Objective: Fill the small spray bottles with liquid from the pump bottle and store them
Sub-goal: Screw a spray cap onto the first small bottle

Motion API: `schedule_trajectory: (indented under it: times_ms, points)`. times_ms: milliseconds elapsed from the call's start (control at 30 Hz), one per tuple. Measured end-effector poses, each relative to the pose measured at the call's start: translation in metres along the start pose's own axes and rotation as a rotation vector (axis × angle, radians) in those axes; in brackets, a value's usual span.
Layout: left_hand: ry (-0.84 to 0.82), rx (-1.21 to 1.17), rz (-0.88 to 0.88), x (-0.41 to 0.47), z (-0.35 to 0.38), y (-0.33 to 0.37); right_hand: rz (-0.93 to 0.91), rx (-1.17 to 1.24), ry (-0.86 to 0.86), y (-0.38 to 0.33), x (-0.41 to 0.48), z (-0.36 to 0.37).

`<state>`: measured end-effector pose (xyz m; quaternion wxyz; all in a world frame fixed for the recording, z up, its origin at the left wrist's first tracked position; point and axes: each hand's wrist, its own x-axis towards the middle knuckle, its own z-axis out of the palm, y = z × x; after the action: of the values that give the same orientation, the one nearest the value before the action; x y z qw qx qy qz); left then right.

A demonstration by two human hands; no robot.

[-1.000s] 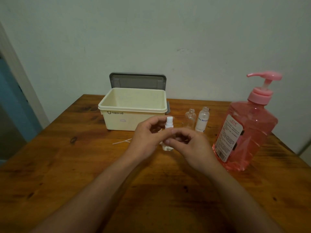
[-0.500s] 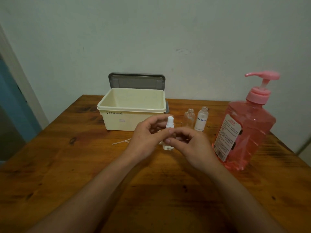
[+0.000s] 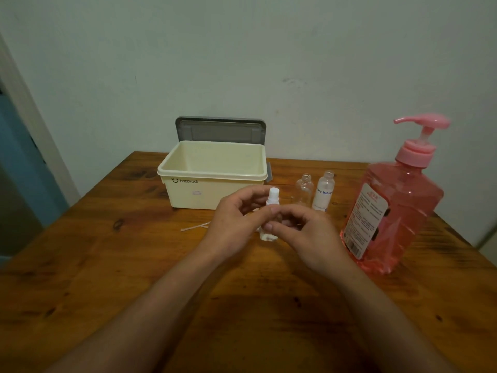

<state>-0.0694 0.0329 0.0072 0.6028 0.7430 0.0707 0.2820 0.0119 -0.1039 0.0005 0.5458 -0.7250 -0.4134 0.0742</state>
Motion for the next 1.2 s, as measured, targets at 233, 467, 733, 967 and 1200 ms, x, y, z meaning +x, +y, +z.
schedule_trajectory:
  times_ms: [233,467,733,967,1200]
  points:
    - [0.044,-0.012,-0.027,-0.002,0.001,-0.002,0.013,-0.020,-0.018,0.000,0.001,0.001]
    - [0.035,-0.012,-0.028,-0.004,-0.003,-0.002,0.022,0.006,-0.004,0.000,0.000,0.006]
    - [0.120,-0.047,0.001,-0.007,-0.011,-0.002,0.058,-0.001,-0.027,-0.001,0.003,0.014]
    - [0.223,0.033,-0.036,-0.009,-0.038,-0.010,0.096,-0.055,0.026,0.003,0.002,0.007]
    - [0.275,0.068,-0.124,-0.020,-0.059,-0.023,0.117,-0.103,0.032,0.000,0.001,0.006]
